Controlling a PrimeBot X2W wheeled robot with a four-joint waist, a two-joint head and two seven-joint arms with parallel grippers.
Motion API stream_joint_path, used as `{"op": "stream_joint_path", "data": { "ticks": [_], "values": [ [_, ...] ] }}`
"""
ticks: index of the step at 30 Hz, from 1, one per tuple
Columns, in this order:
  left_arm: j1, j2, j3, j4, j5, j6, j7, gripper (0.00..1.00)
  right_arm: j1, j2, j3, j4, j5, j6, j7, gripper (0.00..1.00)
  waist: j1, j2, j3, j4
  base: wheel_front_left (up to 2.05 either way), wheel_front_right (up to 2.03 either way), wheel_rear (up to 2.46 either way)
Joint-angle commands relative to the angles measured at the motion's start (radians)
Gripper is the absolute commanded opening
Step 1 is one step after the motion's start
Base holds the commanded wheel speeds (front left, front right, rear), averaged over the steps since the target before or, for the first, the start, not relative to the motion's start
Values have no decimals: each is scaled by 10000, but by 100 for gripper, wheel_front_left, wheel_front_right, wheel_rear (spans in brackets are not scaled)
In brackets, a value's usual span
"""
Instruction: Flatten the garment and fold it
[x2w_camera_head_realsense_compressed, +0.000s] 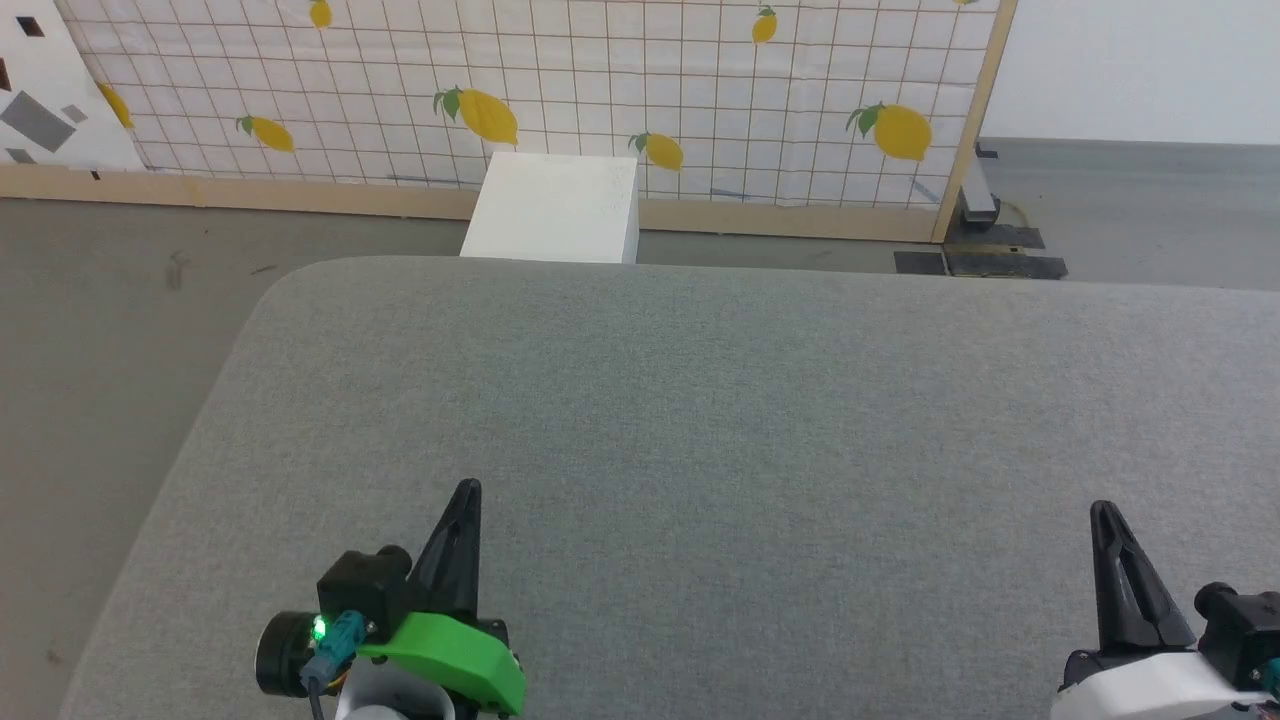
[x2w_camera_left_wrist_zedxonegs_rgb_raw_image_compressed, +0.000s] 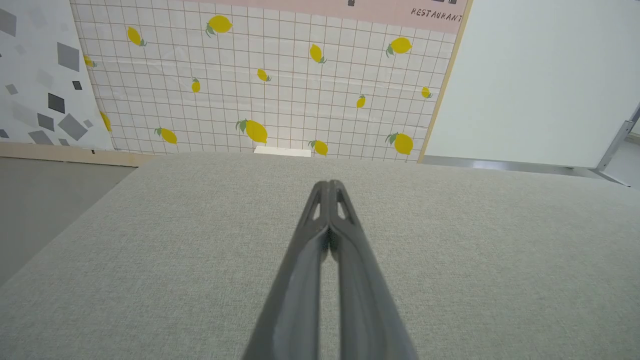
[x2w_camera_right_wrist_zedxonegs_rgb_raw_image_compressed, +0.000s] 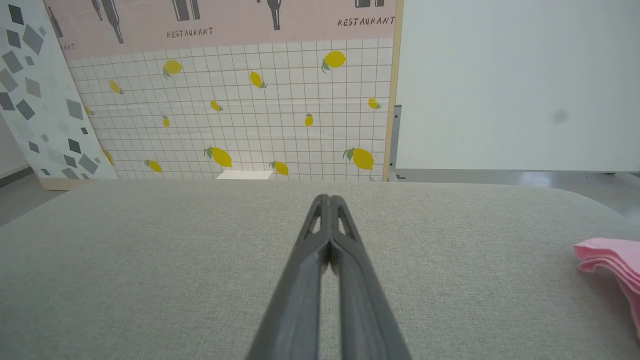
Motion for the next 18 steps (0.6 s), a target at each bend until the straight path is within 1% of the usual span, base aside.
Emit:
{"op": "stream_joint_path", "data": {
  "ticks": [1, 18],
  "values": [
    [36, -4, 71, -63, 176, 65, 55, 0, -149, 3, 57, -10, -79, -2, 43, 0, 1, 0, 8, -6, 0, 0, 0],
    [77, -8, 299, -334, 449, 144, 396, 0, -334, 5, 265, -21, -211, -4, 289, 0, 1, 0, 82, -70, 0, 0, 0]
  ]
}}
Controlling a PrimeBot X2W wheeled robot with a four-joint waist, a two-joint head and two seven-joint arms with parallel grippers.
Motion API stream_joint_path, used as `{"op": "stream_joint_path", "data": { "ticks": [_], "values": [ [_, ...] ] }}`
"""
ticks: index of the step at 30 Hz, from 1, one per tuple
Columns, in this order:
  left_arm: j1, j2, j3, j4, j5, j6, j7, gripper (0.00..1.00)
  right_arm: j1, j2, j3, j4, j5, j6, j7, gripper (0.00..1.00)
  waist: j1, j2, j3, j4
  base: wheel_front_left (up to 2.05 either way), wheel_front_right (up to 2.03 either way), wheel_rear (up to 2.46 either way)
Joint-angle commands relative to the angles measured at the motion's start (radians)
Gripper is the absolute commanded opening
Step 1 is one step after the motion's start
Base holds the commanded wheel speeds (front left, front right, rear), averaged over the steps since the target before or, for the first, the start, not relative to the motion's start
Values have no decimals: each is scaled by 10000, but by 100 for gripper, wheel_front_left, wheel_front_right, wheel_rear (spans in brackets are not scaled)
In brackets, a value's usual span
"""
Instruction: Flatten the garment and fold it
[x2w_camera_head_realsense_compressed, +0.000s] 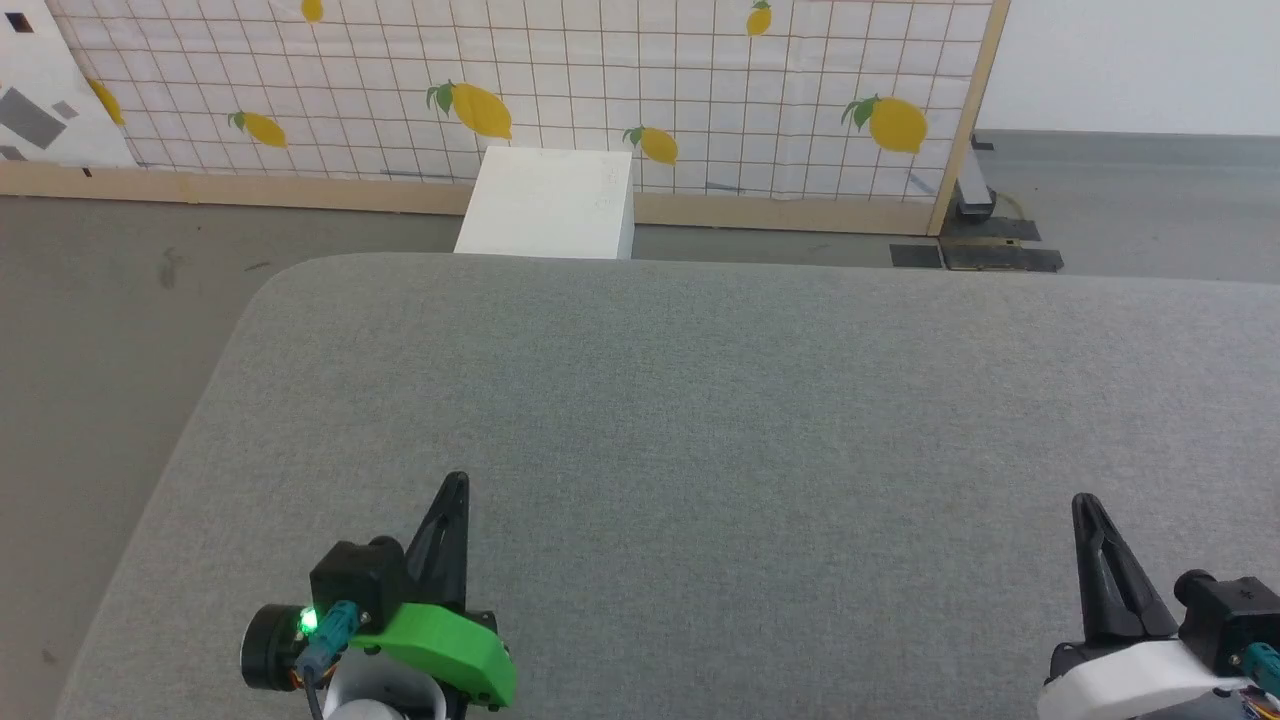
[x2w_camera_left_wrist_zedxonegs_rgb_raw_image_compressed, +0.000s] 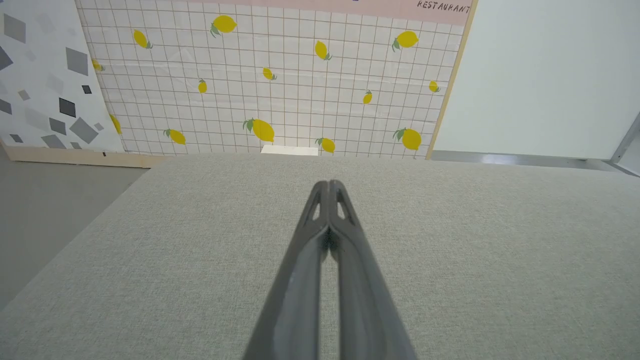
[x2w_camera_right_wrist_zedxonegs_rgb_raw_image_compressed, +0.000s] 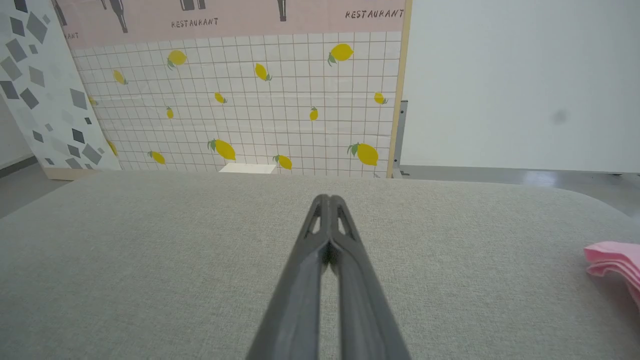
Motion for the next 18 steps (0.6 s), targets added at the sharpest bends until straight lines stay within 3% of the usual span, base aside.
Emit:
{"op": "stream_joint_path", "data": {
  "ticks": [1, 18],
  "values": [
    [79, -8, 73, -78, 118, 69, 50, 0, -190, 6, 58, -19, -57, -4, 38, 0, 0, 0, 7, -6, 0, 0, 0],
    [121, -12, 305, -352, 395, 149, 396, 0, -378, 9, 270, -31, -190, -7, 287, 0, 0, 0, 83, -71, 0, 0, 0]
  ]
}}
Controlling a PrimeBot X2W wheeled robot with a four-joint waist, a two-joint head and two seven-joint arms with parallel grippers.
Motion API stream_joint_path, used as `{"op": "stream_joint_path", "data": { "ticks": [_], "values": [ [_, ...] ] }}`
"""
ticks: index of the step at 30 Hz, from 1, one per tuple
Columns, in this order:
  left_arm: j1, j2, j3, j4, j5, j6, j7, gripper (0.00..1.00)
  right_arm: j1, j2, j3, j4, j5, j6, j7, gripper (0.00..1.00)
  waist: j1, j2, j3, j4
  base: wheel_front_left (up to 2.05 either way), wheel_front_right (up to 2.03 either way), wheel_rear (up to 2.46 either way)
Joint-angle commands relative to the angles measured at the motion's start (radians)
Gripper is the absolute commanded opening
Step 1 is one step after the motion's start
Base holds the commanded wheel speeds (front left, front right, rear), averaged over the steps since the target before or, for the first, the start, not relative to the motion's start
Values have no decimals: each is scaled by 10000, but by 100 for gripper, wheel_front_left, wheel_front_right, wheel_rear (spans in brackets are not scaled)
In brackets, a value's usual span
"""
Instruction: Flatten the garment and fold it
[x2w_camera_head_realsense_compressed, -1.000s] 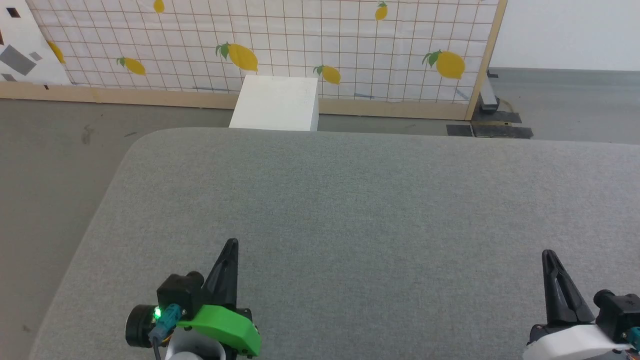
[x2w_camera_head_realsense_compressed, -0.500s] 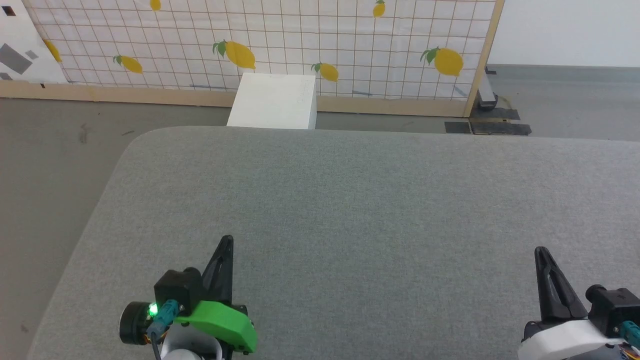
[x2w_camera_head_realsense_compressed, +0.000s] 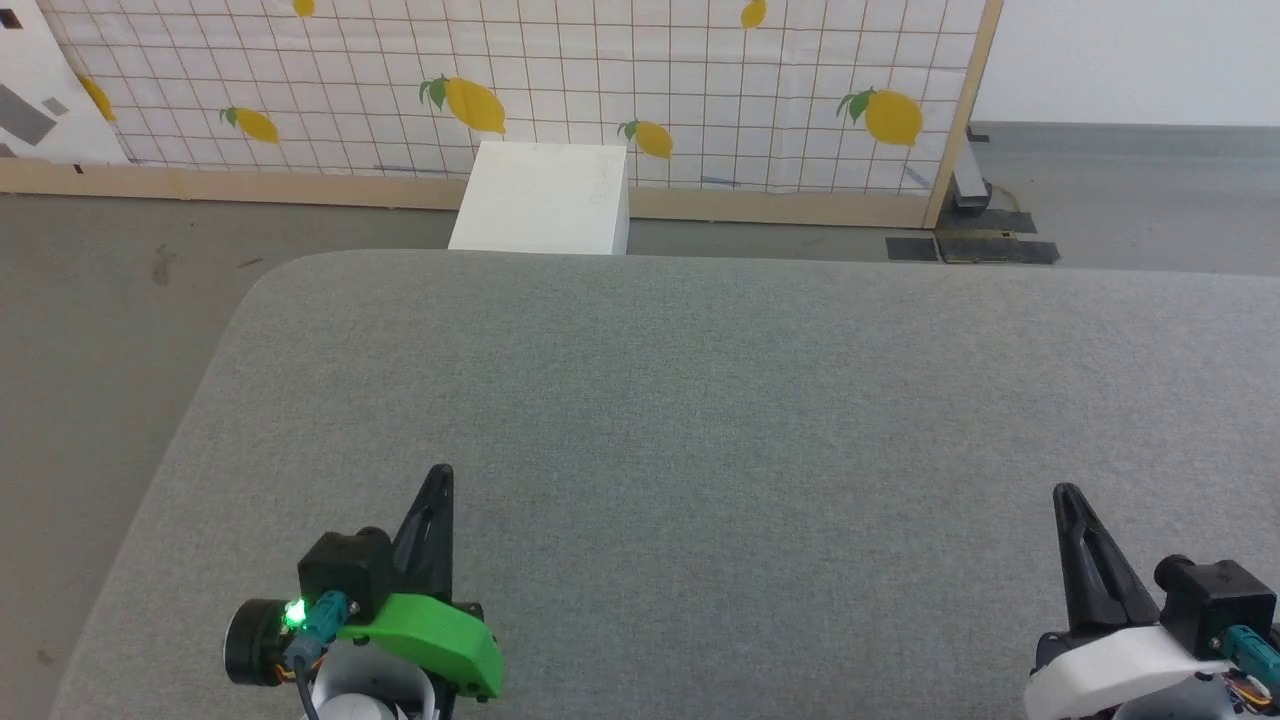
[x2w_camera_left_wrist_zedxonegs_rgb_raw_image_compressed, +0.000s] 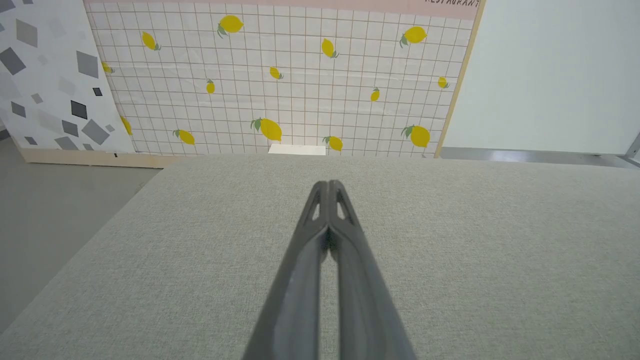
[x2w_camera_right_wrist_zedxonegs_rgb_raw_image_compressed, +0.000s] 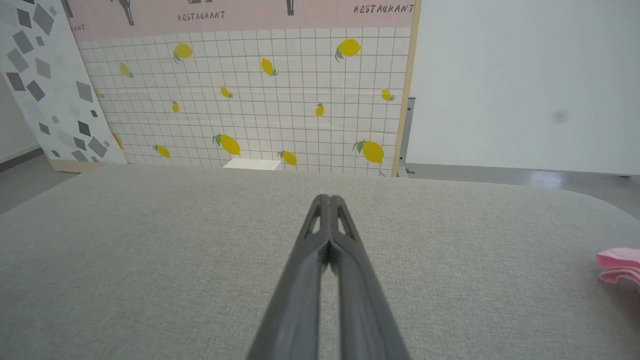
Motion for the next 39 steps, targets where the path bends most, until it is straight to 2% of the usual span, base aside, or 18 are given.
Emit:
{"op": "stream_joint_path", "data": {
  "ticks": [1, 39],
  "values": [
    [121, -13, 57, -71, 166, 59, 54, 0, -188, 9, 53, -28, -94, -7, 35, 0, 0, 0, 7, -6, 0, 0, 0],
    [215, -22, 574, -683, 782, 238, 824, 0, -606, 16, 524, -53, -392, -12, 590, 0, 0, 0, 176, -151, 0, 0, 0]
  ]
}}
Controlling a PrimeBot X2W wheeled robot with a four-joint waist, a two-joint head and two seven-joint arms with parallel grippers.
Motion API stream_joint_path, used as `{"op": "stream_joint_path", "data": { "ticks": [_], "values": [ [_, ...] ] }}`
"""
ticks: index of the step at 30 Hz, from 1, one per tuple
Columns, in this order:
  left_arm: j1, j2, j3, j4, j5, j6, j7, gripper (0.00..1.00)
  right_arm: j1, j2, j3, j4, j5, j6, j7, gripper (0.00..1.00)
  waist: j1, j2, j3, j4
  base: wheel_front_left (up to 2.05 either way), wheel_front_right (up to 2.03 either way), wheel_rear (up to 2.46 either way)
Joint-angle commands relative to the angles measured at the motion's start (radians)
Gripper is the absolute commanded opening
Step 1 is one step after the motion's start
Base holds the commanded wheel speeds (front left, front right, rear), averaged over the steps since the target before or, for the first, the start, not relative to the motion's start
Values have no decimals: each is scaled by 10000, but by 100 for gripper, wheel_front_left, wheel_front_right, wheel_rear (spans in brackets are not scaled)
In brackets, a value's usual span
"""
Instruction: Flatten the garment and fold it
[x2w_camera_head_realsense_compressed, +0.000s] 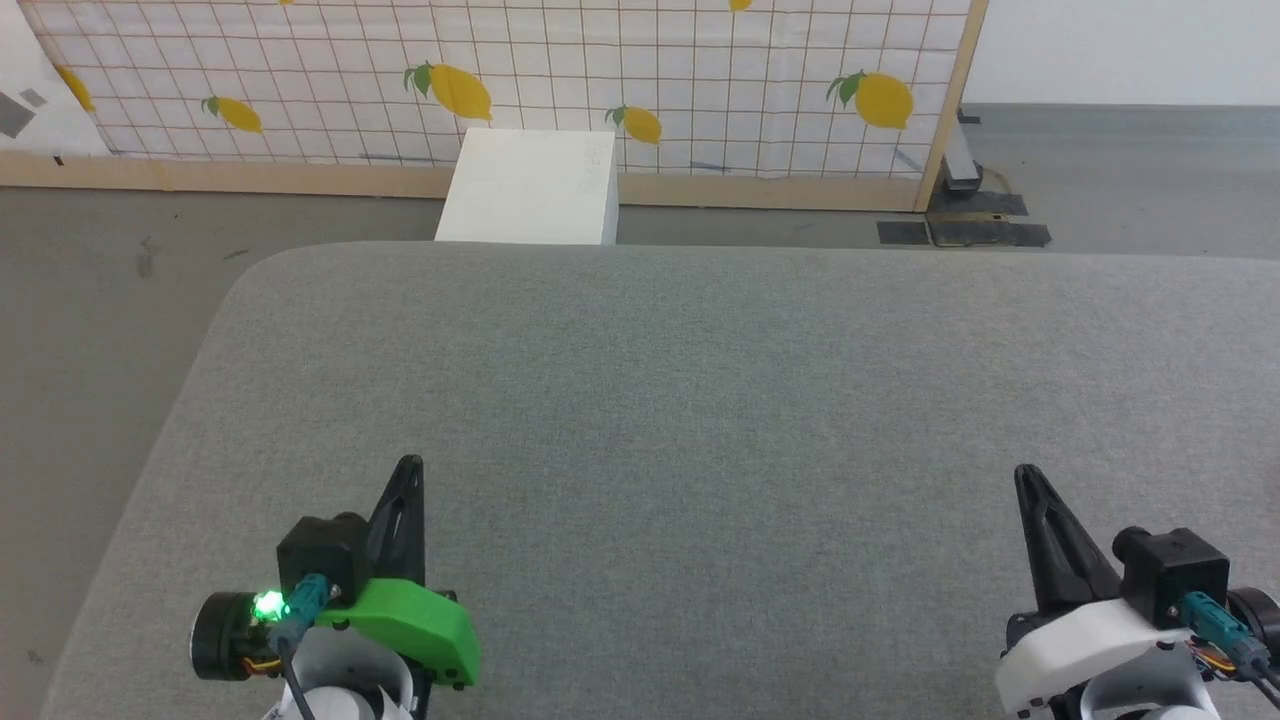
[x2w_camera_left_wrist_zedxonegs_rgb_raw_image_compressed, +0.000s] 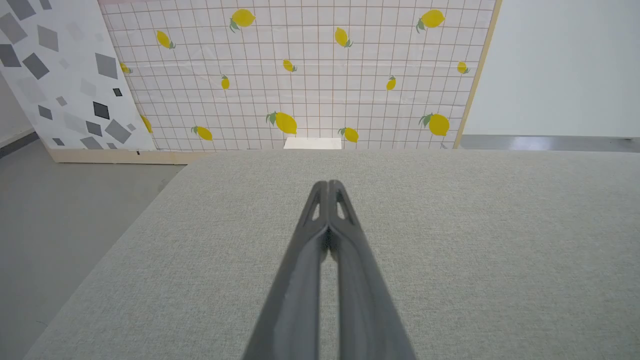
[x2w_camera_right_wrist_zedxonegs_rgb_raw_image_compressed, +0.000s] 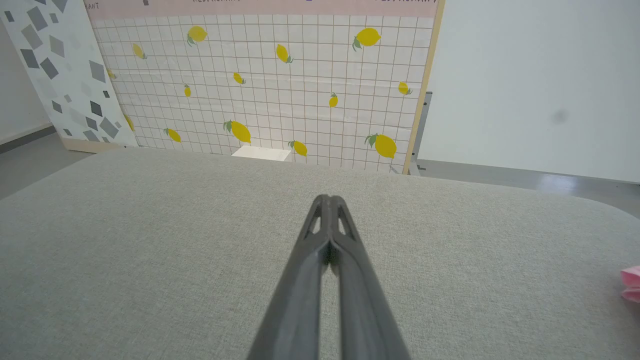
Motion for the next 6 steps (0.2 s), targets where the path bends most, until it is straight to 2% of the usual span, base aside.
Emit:
{"op": "stream_joint_path", "data": {
  "ticks": [1, 6],
  "values": [
    [158, -22, 64, -86, 177, 75, 50, 0, -202, 16, 61, -44, -105, -12, 62, 0, 0, -1, 7, -6, 0, 0, 0],
    [171, -24, 134, -168, 260, 99, 154, 0, -258, 17, 124, -47, -145, -13, 136, 0, 0, -1, 30, -25, 0, 0, 0]
  ]
}}
